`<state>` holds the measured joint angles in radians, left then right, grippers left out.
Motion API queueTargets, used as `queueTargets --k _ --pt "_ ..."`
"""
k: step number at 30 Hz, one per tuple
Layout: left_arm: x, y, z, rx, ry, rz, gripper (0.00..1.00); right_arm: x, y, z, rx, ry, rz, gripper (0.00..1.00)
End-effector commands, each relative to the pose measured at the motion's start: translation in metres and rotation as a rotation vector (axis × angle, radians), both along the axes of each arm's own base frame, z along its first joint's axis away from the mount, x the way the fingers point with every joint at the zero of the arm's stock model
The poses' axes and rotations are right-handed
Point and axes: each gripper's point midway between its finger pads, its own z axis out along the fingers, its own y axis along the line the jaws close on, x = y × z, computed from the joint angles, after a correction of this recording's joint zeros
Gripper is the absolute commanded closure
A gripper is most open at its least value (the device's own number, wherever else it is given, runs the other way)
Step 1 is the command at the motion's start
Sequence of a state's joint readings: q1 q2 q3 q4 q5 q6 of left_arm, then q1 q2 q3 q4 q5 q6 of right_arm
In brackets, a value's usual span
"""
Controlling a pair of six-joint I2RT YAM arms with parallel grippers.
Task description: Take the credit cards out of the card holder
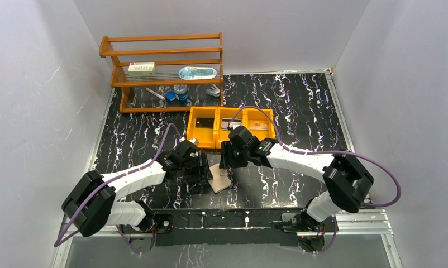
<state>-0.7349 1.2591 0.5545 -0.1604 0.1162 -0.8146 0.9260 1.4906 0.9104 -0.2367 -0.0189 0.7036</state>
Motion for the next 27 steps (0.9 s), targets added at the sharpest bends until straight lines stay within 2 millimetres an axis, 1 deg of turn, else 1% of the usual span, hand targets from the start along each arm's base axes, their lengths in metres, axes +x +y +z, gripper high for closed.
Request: queueTargets --k 1,10,12,16,20,24,27 --pt "0.001 0.002 0.005 0.011 -0.006 -0.01 0.38 0.0 0.01 0.007 -0.022 -0.033 0.061 0.41" --pt "0.003 0.006 0.008 0.022 -0.027 0.012 0.38 -0.007 0.024 -0.01 -0.103 -0.04 0.086 0.4" --pt "0.003 0.006 0.008 0.021 -0.028 0.013 0.38 -0.005 0.023 -0.016 -0.137 -0.043 0.066 0.42" --pt "0.002 0.007 0.007 0.022 -0.024 0.012 0.38 0.004 0.011 -0.025 -0.235 -0.067 -0.008 0.5" --pt "0.002 0.007 0.007 0.023 -0.024 0.013 0.38 0.011 -0.001 -0.02 -0.268 -0.101 -0.063 0.54" --pt "0.003 0.007 0.008 0.021 -0.027 0.012 0.38 0.013 -0.005 -0.008 -0.241 -0.131 -0.094 0.57" --pt "0.003 0.006 0.009 0.022 -0.028 0.006 0.38 0.014 -0.009 -0.006 -0.239 -0.142 -0.111 0.58"
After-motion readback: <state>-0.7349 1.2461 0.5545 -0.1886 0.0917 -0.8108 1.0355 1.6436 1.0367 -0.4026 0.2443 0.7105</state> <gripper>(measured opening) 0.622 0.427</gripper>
